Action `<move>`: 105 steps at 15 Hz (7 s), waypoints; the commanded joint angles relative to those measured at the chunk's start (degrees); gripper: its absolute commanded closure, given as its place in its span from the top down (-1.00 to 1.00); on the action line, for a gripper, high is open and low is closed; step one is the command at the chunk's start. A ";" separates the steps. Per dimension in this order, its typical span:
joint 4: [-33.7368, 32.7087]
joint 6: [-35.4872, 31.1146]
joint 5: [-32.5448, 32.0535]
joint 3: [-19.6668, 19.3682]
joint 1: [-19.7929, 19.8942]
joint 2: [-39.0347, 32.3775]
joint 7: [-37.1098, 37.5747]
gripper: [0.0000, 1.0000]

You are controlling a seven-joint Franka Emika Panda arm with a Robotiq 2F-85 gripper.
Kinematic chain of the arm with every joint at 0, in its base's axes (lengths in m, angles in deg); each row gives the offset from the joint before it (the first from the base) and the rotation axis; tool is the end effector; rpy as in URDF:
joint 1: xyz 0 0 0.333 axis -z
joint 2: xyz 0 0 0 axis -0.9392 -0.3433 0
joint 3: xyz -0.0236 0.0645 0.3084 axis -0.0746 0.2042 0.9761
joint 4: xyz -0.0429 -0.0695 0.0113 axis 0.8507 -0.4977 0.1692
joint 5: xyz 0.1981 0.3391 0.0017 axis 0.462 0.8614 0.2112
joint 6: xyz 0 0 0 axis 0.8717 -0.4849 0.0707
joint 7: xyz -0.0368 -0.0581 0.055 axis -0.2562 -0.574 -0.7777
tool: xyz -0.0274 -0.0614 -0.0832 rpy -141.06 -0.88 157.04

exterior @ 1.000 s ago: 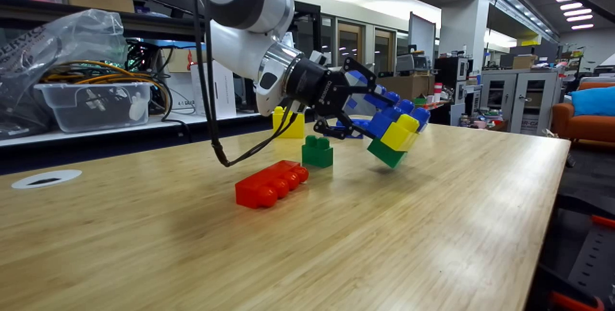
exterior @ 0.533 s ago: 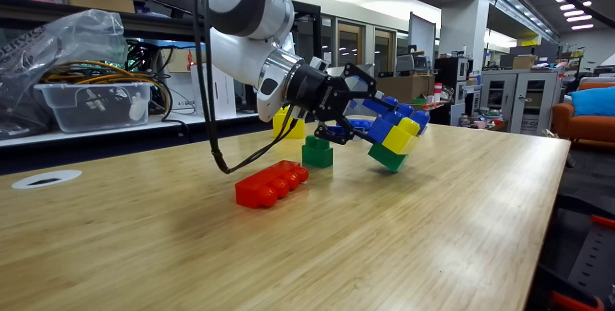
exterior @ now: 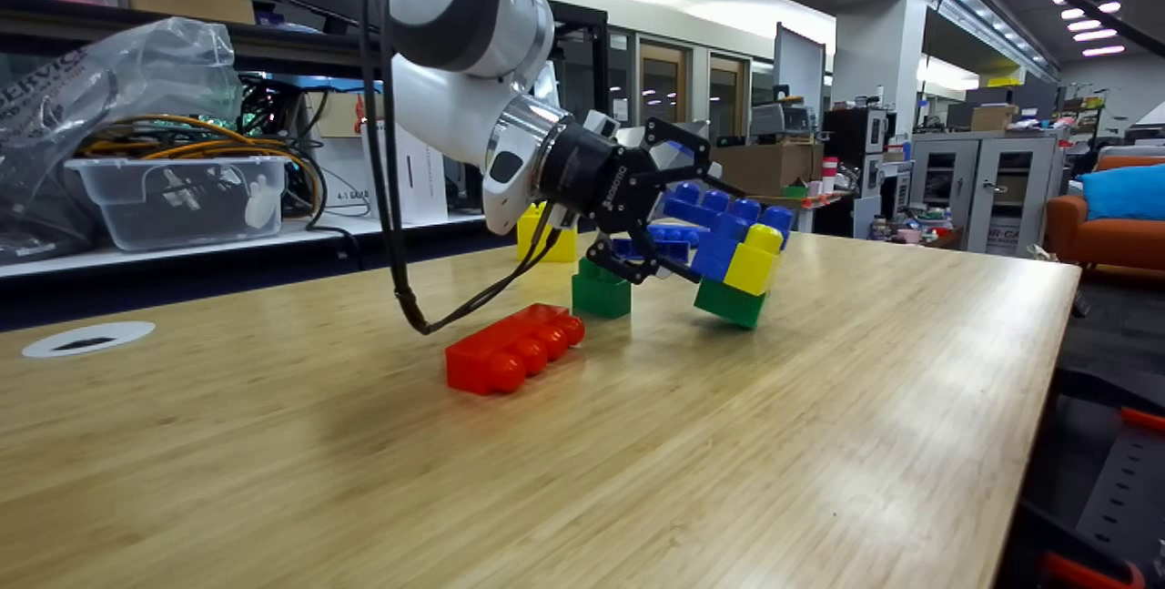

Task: Put the stack of blocks upright

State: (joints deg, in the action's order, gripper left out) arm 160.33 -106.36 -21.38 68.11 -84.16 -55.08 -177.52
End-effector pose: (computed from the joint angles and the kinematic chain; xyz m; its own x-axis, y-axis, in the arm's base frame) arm 0.4991 0.2444 0.1948 -0.6365 0.7672 0.0790 0.2986 0.3396 -0.8919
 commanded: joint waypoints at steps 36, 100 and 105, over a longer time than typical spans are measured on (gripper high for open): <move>16.56 -38.82 14.58 -1.88 4.39 22.21 9.80 1.00; 34.48 -63.20 6.00 -10.97 9.91 27.85 71.27 1.00; 35.30 -63.03 2.63 -11.42 9.63 30.25 73.55 1.00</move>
State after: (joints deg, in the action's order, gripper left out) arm 193.16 -167.50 -16.35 57.07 -74.50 -27.42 -105.97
